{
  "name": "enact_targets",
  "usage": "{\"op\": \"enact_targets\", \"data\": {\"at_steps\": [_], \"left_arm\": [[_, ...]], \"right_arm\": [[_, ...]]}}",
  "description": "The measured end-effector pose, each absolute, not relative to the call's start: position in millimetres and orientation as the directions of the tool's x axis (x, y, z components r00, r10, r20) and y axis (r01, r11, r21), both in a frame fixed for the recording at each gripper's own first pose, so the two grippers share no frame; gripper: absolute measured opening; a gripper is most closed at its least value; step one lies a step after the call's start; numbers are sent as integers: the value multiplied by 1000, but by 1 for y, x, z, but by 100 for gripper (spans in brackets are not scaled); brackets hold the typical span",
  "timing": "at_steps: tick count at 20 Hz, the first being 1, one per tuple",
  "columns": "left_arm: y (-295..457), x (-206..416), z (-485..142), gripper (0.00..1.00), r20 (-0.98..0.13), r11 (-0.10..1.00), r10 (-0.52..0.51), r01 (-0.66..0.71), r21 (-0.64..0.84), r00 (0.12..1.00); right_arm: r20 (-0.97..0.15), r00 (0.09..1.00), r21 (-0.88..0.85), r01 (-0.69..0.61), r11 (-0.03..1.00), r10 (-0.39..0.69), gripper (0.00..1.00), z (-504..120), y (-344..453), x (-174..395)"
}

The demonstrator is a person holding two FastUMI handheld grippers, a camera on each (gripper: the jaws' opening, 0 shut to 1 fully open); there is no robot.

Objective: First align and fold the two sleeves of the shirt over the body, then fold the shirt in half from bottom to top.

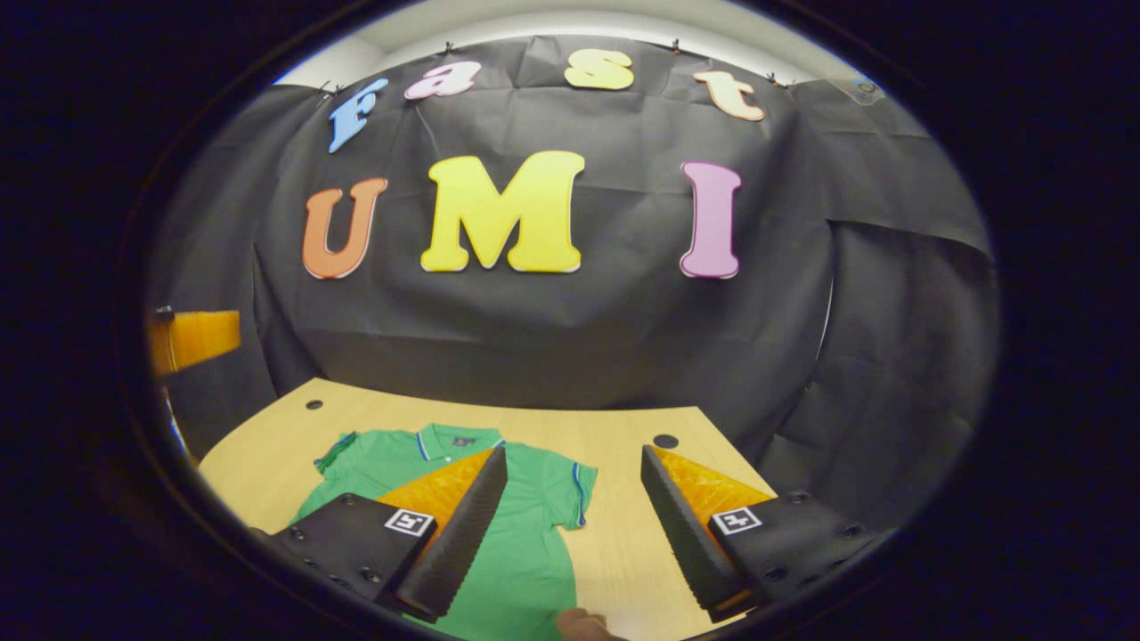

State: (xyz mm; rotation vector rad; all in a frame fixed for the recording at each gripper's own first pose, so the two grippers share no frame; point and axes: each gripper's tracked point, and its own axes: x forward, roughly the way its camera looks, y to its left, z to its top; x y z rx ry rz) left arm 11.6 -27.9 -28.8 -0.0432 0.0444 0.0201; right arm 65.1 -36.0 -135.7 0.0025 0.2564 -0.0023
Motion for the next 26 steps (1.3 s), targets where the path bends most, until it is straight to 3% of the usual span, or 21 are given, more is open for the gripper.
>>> {"op": "enact_targets", "data": {"at_steps": [12, 20, 23, 26], "left_arm": [[-25, 6, -23, 99, -65, 996, 93, -93, 2, 994], [-26, 4, -53, 100, -156, 989, 144, -145, 3, 977], [-28, 3, -61, 100, -183, 988, 155, -155, 13, 971], [-29, 0, -68, 100, -195, 988, 155, -156, 13, 968]], "right_arm": [[-494, 869, -26, 28, 999, -37, 97, -290, -63, 188], [-611, 791, -10, 37, 999, -36, 97, -358, -64, 237], [-635, 772, -21, 37, 999, -42, 87, -367, -63, 238], [-633, 774, -17, 14, 1000, -21, 62, -370, -56, 239]]}}
